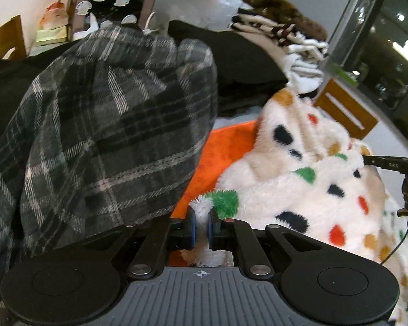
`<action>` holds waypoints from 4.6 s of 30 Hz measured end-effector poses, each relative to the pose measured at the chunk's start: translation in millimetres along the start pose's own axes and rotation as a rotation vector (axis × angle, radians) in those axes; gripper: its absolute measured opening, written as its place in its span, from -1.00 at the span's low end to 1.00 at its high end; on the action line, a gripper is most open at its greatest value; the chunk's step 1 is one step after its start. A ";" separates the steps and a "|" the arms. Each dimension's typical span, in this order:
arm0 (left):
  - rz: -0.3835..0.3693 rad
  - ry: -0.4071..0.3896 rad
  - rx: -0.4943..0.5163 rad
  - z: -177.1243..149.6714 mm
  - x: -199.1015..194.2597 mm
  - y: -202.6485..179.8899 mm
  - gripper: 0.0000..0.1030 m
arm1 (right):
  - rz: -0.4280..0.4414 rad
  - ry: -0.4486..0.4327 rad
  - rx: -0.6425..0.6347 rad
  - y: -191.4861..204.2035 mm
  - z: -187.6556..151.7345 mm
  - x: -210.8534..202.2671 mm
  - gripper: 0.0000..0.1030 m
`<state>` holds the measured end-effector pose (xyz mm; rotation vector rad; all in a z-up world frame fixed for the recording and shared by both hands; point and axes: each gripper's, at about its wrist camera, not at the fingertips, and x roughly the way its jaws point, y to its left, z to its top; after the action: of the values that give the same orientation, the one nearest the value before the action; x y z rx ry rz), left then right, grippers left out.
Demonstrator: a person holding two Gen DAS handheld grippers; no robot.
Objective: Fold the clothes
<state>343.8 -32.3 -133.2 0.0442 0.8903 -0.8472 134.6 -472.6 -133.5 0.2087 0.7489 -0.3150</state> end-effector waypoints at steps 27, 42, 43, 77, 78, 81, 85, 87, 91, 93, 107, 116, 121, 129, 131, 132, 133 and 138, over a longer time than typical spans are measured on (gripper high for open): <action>0.061 -0.177 0.102 -46.8 -114.7 -154.5 0.63 | 0.015 -0.076 0.114 -30.5 -76.8 -242.9 -0.19; 0.161 -0.261 -0.058 -110.8 -105.4 -322.8 0.89 | 0.169 -0.027 0.011 -143.0 -158.4 -299.9 -0.11; 0.175 -0.263 -0.083 -114.3 -102.4 -332.1 0.89 | 0.175 -0.026 0.000 -153.1 -155.8 -297.3 -0.11; 0.670 -0.351 -0.373 -86.5 53.0 -562.0 0.89 | 0.522 0.223 -0.473 -315.3 -21.9 32.1 -0.14; 0.704 -0.359 -0.397 -89.7 53.5 -571.8 0.89 | 0.536 0.217 -0.486 -316.5 -15.0 32.4 -0.45; 0.770 -0.374 -0.464 -100.5 57.6 -599.1 0.89 | 0.577 0.197 -0.523 -320.6 5.7 32.8 -0.74; 0.816 -0.391 -0.531 -113.7 67.5 -621.0 0.89 | 0.544 0.150 -0.499 -346.0 49.0 38.4 -0.79; 0.806 -0.396 -0.570 -118.9 75.6 -622.8 0.89 | 0.496 0.174 -0.449 -361.4 69.4 57.9 -0.79; 0.791 -0.392 -0.602 -124.8 95.4 -625.3 0.89 | 0.437 0.208 -0.464 -373.2 96.7 95.9 -0.80; 0.789 -0.384 -0.611 -122.2 105.0 -626.2 0.88 | 0.426 0.197 -0.502 -366.3 113.5 107.3 -0.79; 0.981 -0.391 -0.795 -69.6 181.4 -622.3 0.88 | 0.993 0.164 -0.894 -212.1 189.0 153.6 0.14; 1.131 -0.355 -0.937 -43.9 223.4 -618.9 0.88 | 1.122 0.094 -1.366 -99.8 149.4 191.0 0.33; 1.143 -0.332 -0.981 -44.8 234.4 -610.9 0.87 | 1.060 0.039 -1.428 -72.1 152.3 200.7 -0.83; 1.138 -0.286 -1.066 -59.9 246.5 -605.1 0.79 | 1.209 -0.263 -1.165 -55.7 292.7 121.5 -0.85; 1.145 -0.304 -1.084 -61.4 248.9 -607.0 0.79 | 1.198 -0.354 -1.146 -37.5 325.5 107.6 -0.85; 1.147 -0.316 -1.093 -60.8 249.2 -607.6 0.79 | 1.187 -0.393 -1.143 -30.5 340.4 104.5 -0.85; 1.142 -0.337 -1.107 -60.0 248.9 -607.9 0.80 | 1.176 -0.432 -1.139 -23.6 355.3 101.5 -0.85; 1.129 -0.417 -1.144 -49.6 249.9 -607.7 0.79 | 1.059 -0.508 -1.259 9.3 380.6 107.1 -0.84</action>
<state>-10.5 -587.4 -158.9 -0.5615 0.6815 0.7411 452.7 -598.7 65.0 -0.6535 0.1504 1.0827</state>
